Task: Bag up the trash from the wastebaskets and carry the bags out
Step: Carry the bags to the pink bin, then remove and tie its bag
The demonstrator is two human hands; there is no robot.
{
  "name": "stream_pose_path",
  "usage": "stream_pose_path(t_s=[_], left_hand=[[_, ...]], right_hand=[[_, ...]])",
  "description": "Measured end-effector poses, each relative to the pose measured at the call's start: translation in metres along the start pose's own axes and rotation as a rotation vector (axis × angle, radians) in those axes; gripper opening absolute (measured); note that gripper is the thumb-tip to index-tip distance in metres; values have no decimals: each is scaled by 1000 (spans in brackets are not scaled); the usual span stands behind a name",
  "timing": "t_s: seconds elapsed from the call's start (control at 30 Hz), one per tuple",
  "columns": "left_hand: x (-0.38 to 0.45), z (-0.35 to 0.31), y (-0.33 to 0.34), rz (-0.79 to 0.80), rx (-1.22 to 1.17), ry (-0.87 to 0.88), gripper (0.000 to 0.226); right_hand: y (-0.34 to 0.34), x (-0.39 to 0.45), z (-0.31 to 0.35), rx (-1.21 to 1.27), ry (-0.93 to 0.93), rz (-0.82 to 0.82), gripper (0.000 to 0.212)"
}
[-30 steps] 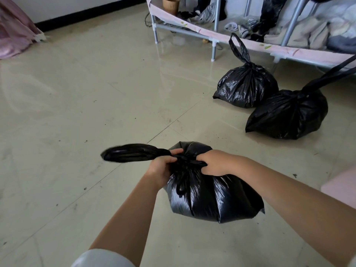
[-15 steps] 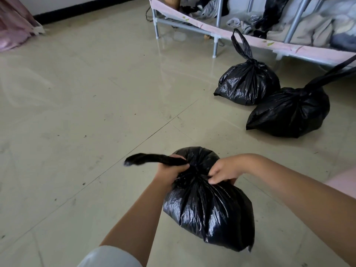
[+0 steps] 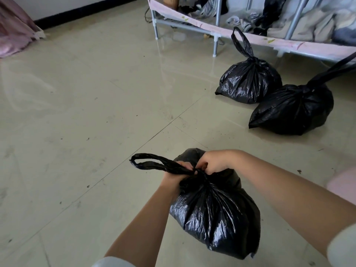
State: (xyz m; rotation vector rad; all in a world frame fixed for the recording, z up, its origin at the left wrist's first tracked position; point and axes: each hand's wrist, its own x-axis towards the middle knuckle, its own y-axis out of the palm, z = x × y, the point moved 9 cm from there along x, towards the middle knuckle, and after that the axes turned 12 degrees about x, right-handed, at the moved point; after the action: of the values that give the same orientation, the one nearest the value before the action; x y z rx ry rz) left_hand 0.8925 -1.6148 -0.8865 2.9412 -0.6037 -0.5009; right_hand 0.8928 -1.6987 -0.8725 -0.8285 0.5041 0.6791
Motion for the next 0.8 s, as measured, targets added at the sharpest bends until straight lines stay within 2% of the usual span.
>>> stream_pose_path(t_s=[0.13,0.23,0.3,0.4,0.47,0.57,0.67,0.8], left_hand=[[1,-6,-1,-56,78,-39,30],[1,-21,5,1,-60,-78,20],[4,-37,6,23,-217,-68,37],[9,-48,3,12,-330,-83,66],[8,-41,-1,-23,-248,-142,75],[2,-21,-18,-169,-164,-266,75],[-2,-14,-36,-268,-27,-319,64],[-10,-4,-47,-298,176,-419,54]], right_hand=[[-12,-7,1,15,-16,-19,25],[-22,-14,7,-209,-86,-106,19],[-26,-20,11,-412,-113,-170,23],[-24,-32,18,-543,-183,-247,27],[-11,-35,19,-577,-247,-241,27],[6,-33,9,-529,-256,-193,24],[6,-30,-5,-437,-222,-164,35],[18,-21,-20,-425,-171,-144,43]])
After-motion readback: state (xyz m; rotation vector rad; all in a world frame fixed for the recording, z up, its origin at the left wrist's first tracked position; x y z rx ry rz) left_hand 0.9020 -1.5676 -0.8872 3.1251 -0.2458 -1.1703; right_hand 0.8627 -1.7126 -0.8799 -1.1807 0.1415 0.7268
